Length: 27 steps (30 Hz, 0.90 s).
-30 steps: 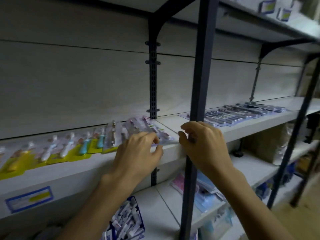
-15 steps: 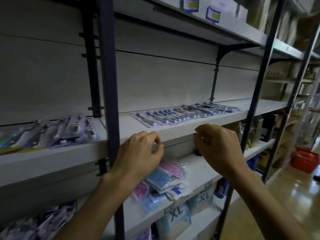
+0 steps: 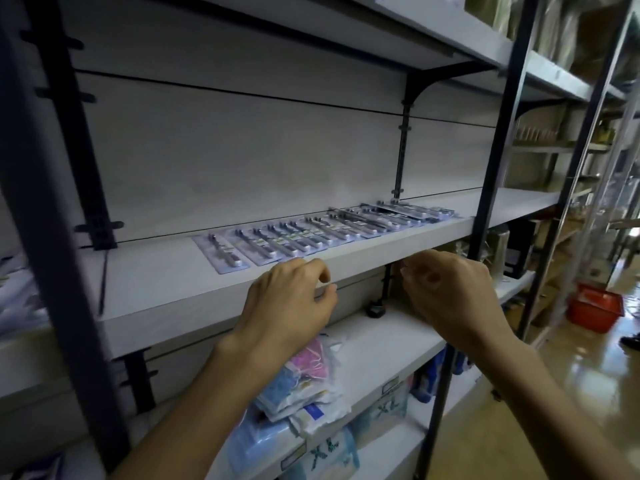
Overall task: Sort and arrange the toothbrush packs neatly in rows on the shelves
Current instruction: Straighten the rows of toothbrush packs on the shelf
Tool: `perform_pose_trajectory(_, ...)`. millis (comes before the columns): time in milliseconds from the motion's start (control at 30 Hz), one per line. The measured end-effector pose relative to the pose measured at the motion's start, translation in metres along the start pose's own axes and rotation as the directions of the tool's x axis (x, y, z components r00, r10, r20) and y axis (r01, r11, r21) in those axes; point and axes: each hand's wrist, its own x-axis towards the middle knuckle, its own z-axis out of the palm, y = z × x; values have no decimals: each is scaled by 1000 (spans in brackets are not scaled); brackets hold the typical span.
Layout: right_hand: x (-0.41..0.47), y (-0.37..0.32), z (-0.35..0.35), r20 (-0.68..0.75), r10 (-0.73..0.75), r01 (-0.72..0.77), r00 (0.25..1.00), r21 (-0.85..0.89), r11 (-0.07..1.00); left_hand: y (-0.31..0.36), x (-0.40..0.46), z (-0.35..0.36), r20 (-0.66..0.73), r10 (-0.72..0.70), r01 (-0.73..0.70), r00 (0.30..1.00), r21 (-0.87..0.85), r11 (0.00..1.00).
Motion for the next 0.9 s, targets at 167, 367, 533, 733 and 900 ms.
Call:
perform_pose_trajectory(167,45,48,15,9,1,-1,1000,-28,1000,9,58,38,-3,-11,11,1000,8,1000)
perform_pose_trajectory(367,105,100,43,7,1,-1,1000,-26,1000,11,130,84,-5,-31,31,999,18,999)
perform_pose_trajectory(533,139,150,64,14,1,-1,1000,-48,999,17,179,126,3,-32,32,999,-13,999)
perform_pose_trajectory(733,169,212,85,29,24,-23,999,-31,999,32,223,174,-10,-32,32,999,5,999)
perform_pose_trajectory(900,197,264,102,58,-20,19,998,27,999,47,255,207,-42,-67,69,997,31,997)
